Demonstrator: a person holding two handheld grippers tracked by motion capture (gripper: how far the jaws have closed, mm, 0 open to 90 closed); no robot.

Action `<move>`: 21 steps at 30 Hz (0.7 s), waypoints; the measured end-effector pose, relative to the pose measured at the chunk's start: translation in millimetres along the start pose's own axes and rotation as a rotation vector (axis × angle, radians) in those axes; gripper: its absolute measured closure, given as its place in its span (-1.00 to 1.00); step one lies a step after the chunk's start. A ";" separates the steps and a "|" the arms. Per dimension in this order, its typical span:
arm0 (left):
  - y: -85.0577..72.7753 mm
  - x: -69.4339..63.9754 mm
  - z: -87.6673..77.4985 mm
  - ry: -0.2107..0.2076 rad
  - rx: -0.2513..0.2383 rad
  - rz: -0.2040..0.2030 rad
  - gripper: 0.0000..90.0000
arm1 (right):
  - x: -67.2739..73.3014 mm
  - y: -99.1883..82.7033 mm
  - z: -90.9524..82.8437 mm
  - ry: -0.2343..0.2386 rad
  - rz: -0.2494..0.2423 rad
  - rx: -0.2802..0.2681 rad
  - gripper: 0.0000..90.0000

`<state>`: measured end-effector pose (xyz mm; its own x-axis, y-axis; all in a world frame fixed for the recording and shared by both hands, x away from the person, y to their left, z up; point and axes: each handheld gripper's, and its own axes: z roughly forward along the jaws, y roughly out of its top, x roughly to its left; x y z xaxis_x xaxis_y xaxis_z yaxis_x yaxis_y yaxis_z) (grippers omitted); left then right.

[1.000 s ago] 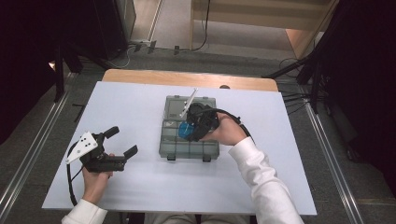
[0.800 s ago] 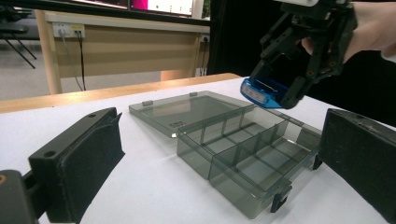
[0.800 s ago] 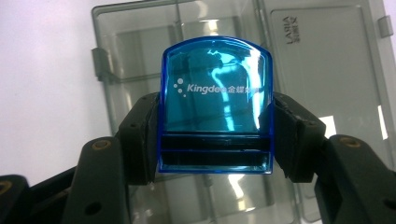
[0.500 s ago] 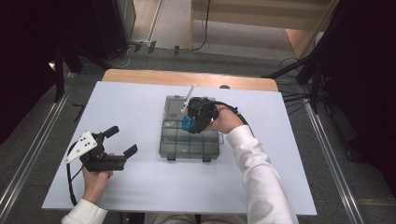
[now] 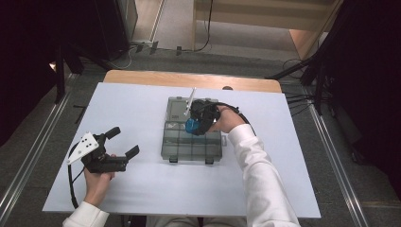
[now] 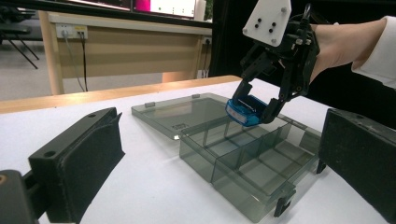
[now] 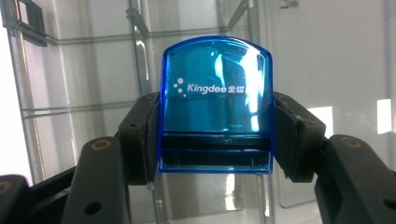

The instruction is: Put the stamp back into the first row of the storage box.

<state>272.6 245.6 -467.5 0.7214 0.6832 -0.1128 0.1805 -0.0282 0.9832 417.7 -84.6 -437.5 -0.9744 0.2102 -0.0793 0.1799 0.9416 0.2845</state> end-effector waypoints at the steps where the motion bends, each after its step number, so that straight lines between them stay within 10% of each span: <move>1: 0.0 0.1 0.0 0.001 0.000 0.000 -1.00 | -0.7 -0.3 1.3 0.010 0.004 0.000 -0.09; 9: 0.0 0.1 -0.2 0.002 -0.002 -0.002 -1.00 | -1.4 -5.8 -10.2 -0.067 0.080 -0.035 -0.71; 21: 0.3 1.0 -1.1 -0.001 -0.008 -0.012 -1.00 | 7.4 -30.9 -33.4 -0.082 0.242 -0.134 -0.89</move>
<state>272.6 247.1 -467.2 0.7196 0.6831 -0.1245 0.1839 -0.0146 0.9828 400.5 -121.0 -415.0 -0.8899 0.4508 -0.0694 0.3816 0.8193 0.4279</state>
